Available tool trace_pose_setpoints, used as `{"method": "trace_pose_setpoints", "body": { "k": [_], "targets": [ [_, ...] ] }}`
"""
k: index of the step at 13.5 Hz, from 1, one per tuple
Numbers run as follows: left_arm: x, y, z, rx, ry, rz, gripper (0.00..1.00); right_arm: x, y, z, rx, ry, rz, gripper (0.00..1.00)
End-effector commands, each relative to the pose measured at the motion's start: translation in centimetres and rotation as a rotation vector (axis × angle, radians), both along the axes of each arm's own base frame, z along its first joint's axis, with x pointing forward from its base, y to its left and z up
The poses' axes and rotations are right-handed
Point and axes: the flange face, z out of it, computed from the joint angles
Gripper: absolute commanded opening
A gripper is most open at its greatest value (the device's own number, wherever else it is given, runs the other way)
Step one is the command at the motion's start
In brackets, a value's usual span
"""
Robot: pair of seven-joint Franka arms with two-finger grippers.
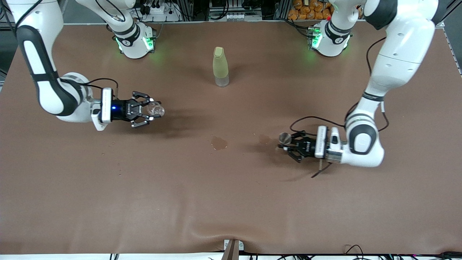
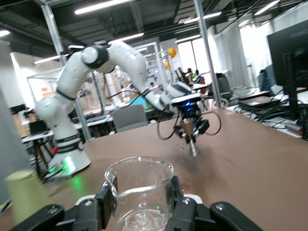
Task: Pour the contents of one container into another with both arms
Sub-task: 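Lift the glass cup and the jigger toward each other with both grippers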
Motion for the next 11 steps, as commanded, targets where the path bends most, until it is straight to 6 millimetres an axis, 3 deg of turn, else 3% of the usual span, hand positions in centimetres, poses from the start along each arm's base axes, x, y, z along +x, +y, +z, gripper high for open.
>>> {"method": "trace_pose_setpoints", "body": {
  "k": [1,2,6,11],
  "targets": [
    [-0.9,-3.8,-0.1,-0.01,0.005,0.039,0.0,-0.4,3.9,0.9,0.015,-0.002,-0.066,0.14],
    [-1.3,-5.4,-0.4,-0.006,0.007,0.052,0.0,-0.5,5.8,1.1,0.036,0.008,-0.082,0.14],
    [-3.5,-12.2,-2.2,-0.004,0.009,0.108,0.0,-0.9,10.2,1.5,0.046,0.103,-0.132,0.13],
    [-6.5,-19.1,-4.0,0.0,0.044,0.158,0.0,-3.1,19.5,1.9,0.051,0.167,-0.253,0.11]
  ]
}}
